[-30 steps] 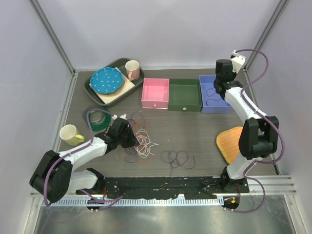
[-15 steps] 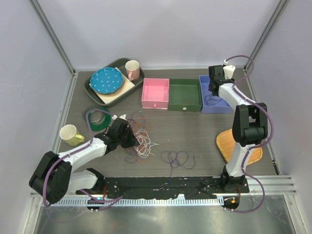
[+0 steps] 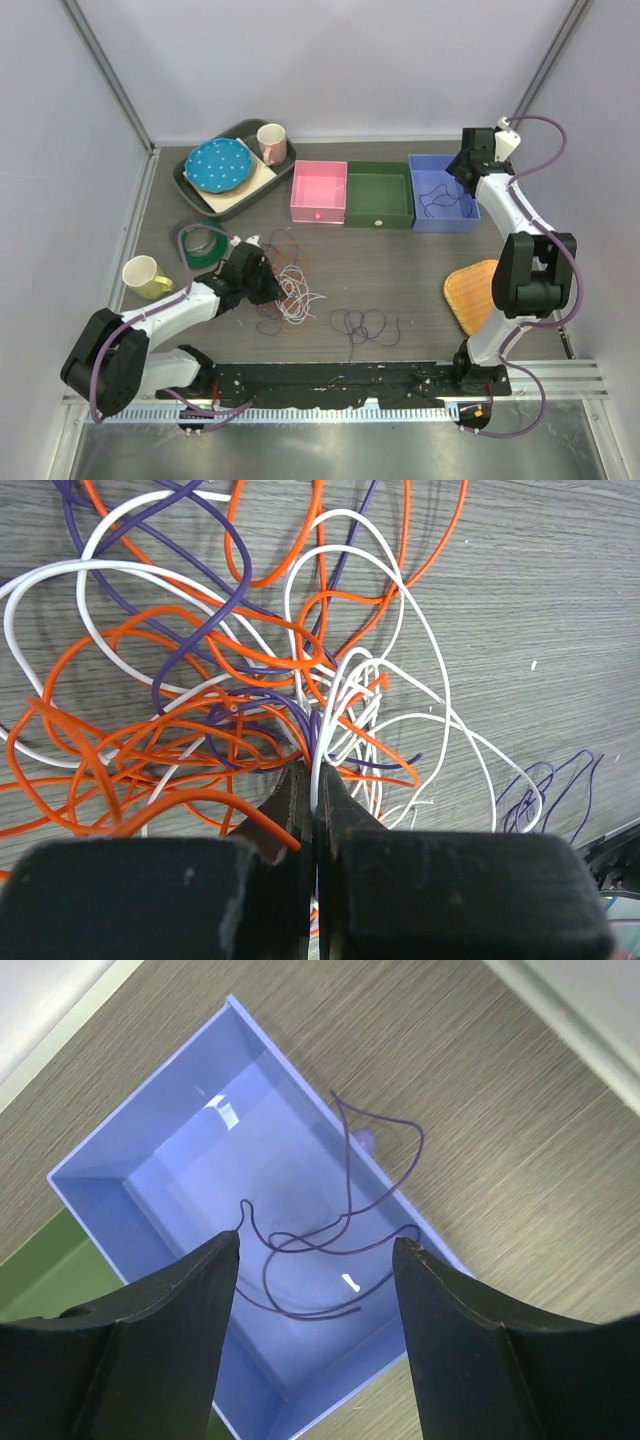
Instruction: Untangle the cables
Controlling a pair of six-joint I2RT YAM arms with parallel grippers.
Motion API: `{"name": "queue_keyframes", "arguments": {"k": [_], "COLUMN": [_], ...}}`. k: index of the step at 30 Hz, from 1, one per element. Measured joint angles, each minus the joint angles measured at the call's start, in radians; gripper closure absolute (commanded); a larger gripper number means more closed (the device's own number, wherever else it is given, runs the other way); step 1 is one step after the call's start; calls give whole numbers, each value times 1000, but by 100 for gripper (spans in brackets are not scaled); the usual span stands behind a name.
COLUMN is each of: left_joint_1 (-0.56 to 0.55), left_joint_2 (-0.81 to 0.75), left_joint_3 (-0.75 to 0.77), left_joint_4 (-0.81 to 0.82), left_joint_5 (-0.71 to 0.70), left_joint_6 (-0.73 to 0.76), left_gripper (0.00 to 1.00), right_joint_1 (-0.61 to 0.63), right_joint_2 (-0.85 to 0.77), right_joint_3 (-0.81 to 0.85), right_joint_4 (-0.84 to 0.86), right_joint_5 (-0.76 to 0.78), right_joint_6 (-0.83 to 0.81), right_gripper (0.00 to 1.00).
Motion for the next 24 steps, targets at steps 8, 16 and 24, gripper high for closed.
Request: {"name": "queue_keyframes", "arguments": {"k": [8,16,24], "left_joint_1": [0,0,0], "left_joint_2": [15,16,19], "left_joint_3": [0,0,0], "left_joint_4": [3,5,8], "left_joint_5": [9,11,14], "left_joint_6": [0,0,0], "left_gripper": [100,100,100], "right_joint_1": [1,3,3], "right_joint_2": [16,61,150], "right_joint_3": [-73,-121,-121], "right_joint_4": [32,78,148], "right_joint_5": [-68,-30,18], "right_joint_6": [104,140,146], "right_gripper": [36,37,40]}}
